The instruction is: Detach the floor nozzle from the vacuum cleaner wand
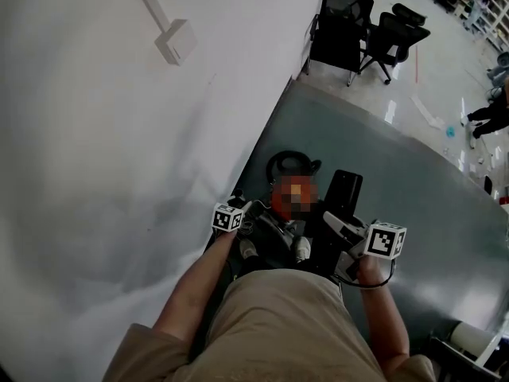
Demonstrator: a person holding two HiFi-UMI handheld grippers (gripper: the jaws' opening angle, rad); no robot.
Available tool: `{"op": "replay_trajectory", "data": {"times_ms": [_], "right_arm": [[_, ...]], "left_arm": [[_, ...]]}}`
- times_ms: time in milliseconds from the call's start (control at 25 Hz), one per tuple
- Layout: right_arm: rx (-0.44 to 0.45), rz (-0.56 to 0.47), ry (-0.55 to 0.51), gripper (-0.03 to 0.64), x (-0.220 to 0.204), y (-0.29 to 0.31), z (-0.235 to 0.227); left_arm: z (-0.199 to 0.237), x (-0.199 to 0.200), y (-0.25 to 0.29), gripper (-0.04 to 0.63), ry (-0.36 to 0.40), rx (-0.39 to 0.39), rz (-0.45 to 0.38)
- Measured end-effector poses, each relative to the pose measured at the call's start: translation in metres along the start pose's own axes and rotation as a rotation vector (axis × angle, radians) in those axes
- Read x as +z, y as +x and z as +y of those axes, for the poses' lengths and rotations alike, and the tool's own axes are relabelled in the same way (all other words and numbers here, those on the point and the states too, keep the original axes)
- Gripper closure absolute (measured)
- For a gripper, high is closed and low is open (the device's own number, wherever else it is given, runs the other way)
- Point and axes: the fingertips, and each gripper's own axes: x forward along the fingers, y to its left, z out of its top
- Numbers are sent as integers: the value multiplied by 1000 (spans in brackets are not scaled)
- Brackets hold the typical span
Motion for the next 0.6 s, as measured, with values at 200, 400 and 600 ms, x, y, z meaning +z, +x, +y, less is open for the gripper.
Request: {"op": "replay_trajectory", "data": {"times_ms": [200,400,600], "right_arm": [[-6,-6,12,393,2,-4,-3],[-8,9,36,393,-1,3,0],[5,48,45,393,-11,32,14]], "left_arm": [[47,-18,-17,443,-187,80,-42],[76,-40,-32,434,-375,137,-99],[123,-62,-46,408,-658,213,-203]]}}
